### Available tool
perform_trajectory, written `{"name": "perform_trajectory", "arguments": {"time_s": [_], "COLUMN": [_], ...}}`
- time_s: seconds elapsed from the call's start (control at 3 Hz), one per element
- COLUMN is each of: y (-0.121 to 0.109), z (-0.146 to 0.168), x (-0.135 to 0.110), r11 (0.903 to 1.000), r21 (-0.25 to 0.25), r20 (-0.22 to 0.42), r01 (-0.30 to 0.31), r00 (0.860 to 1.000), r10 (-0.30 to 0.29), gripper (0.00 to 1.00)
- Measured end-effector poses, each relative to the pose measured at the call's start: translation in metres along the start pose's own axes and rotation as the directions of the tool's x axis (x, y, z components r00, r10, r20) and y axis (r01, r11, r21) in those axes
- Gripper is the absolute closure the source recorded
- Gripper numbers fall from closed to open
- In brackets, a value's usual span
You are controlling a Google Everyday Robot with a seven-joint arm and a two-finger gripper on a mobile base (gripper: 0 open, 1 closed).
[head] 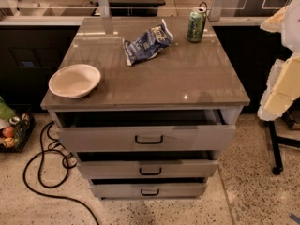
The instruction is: Place green can into paper bowl
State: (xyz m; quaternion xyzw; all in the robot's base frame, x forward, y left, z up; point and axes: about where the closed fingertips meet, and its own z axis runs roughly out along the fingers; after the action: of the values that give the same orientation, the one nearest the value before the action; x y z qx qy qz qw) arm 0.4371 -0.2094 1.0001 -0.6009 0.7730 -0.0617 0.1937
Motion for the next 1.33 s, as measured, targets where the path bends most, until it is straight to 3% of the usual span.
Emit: {"name": "perform_trajectory", "arguments": {"time_s": [0.67, 1.0, 1.33], "y": [-0.005, -0.029, -0.073], "z": [0.001, 0.012, 0.03], "x": [0.0, 0.011, 0.021], "r11": [0.9997, 0.9952, 0.974], "r21": [0.022, 0.067, 0.142], "r20": [0.023, 0.094, 0.244], "r01": [-0.002, -0.071, -0.176], "r00": [1.0, 0.994, 0.96], "r10": [0.001, 0.064, 0.138], "gripper": [0.0, 0.0, 0.0]}}
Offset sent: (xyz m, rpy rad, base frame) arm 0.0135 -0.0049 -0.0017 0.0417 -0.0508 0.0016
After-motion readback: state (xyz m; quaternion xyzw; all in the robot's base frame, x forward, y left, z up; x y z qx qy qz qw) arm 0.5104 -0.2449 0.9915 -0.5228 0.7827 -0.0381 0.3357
